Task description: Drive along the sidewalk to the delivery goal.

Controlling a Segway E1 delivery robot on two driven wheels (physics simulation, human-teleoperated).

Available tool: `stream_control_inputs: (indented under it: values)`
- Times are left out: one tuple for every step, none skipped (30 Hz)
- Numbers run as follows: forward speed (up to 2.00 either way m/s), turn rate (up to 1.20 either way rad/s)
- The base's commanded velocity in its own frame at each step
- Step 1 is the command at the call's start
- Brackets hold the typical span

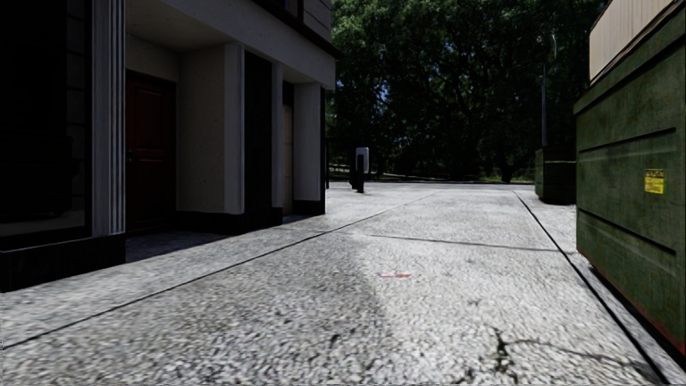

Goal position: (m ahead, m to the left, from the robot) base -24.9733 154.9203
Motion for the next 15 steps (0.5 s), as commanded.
stream_control_inputs:
  values:
    - [2.00,-0.05]
    - [2.00,-0.05]
    - [2.00,-0.06]
    - [2.00,-0.08]
    - [2.00,-0.09]
    - [2.00,-0.11]
    - [2.00,-0.11]
    - [2.00,-0.15]
    - [2.00,-0.16]
    - [2.00,-0.17]
    - [2.00,-0.19]
    - [2.00,-0.21]
    - [2.00,-0.23]
    - [2.00,-0.25]
    - [2.00,-0.25]
